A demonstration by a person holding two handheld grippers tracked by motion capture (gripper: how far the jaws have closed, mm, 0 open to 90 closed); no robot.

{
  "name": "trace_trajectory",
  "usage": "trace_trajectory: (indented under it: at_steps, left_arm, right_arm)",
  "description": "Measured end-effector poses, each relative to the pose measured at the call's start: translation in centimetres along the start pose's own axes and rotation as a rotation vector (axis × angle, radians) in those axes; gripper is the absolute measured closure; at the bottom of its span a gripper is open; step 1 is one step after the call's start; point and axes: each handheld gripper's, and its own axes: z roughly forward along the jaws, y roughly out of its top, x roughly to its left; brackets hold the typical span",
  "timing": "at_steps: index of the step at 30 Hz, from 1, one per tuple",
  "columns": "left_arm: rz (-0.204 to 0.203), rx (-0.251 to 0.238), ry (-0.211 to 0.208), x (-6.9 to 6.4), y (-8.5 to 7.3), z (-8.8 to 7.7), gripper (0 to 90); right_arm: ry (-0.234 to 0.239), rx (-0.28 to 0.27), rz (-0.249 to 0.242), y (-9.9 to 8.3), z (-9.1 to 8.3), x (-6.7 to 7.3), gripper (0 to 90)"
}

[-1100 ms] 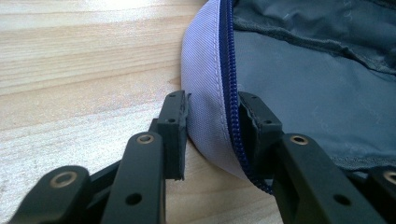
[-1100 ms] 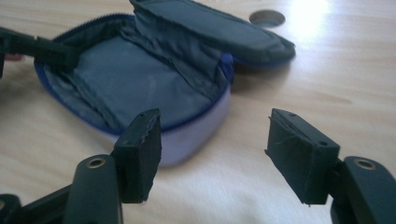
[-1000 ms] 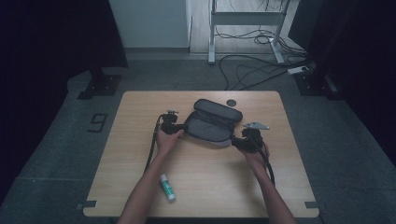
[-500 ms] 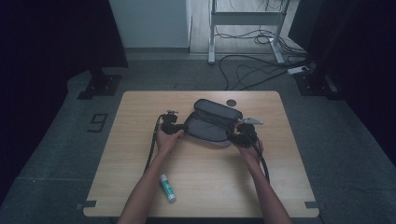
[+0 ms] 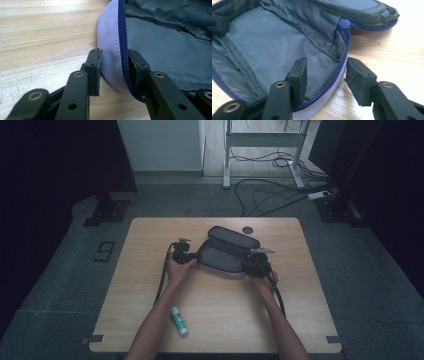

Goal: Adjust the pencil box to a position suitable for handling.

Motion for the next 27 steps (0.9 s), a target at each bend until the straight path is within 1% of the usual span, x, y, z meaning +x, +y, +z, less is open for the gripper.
trace_trajectory:
  at_steps: [6,11,15,17,18,20,23,25,26,27]
  left_arm:
    - [0.004,0.004,0.004,0.02,0.06,0.0,67.2]
    - [0.006,0.003,-0.001,0.13,0.06,0.02,68.6]
    - [0.01,0.004,0.0,0.14,0.07,0.02,70.0]
    - [0.011,0.005,0.001,0.16,0.07,0.02,70.7]
    - [0.011,0.005,0.001,0.16,0.07,0.02,71.1]
    - [0.016,0.004,0.002,0.15,0.09,0.03,72.0]
    - [0.013,0.002,0.002,0.2,0.12,0.04,73.1]
    - [0.012,0.005,-0.001,0.26,0.15,0.03,73.6]
    - [0.0,0.011,-0.02,0.51,0.27,0.05,73.8]
    - [-0.007,0.013,-0.029,0.69,0.33,0.04,74.1]
  right_arm:
    - [0.006,0.03,0.034,-0.31,0.68,-0.49,60.0]
    - [-0.013,0.031,0.016,-0.4,0.79,-0.34,64.9]
    - [-0.016,0.033,0.02,-0.4,0.74,-0.55,73.0]
    - [-0.021,0.03,0.013,-0.44,0.67,-0.67,77.1]
    - [-0.021,0.03,0.013,-0.44,0.67,-0.67,77.1]
    - [-0.023,0.028,0.001,-0.51,0.66,-0.67,80.3]
    - [-0.022,0.029,-0.005,-0.5,0.64,-0.69,81.4]
    - [-0.019,0.029,-0.009,-0.49,0.59,-0.71,82.1]
    - [-0.018,0.023,-0.011,-0.48,0.53,-0.72,82.7]
    - [-0.014,0.02,-0.012,-0.46,0.44,-0.73,82.9]
